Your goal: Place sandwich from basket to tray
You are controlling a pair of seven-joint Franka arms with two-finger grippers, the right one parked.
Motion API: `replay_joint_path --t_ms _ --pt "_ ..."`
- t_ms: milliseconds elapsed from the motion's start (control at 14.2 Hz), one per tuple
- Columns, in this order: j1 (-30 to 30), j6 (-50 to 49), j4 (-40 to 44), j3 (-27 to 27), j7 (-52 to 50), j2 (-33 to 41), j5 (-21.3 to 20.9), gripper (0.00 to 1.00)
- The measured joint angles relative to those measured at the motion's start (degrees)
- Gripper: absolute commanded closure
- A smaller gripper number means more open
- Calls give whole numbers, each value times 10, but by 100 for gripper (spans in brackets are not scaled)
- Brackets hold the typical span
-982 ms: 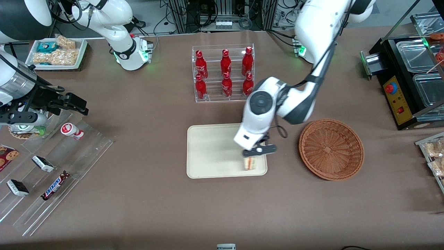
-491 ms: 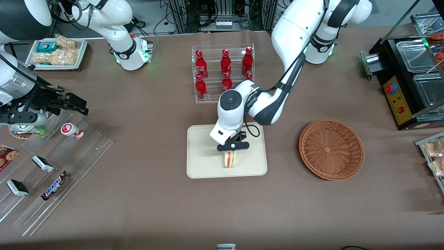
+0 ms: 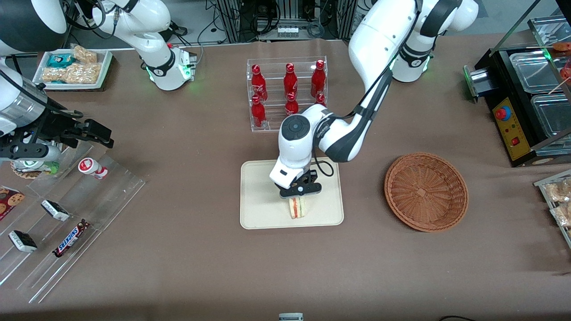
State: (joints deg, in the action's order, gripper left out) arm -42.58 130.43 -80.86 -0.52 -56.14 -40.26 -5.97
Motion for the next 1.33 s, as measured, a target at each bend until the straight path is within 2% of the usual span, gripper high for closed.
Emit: replay_joint_path --t_ms 421,632,912,1333 --pt "62 -172 5 -24 -4 163 13 0" --pt "116 -233 -9 -37 26 209 21 0" --pt "201 -264 -46 -40 146 236 45 0" --pt "290 -341 -108 -42 339 321 49 0"
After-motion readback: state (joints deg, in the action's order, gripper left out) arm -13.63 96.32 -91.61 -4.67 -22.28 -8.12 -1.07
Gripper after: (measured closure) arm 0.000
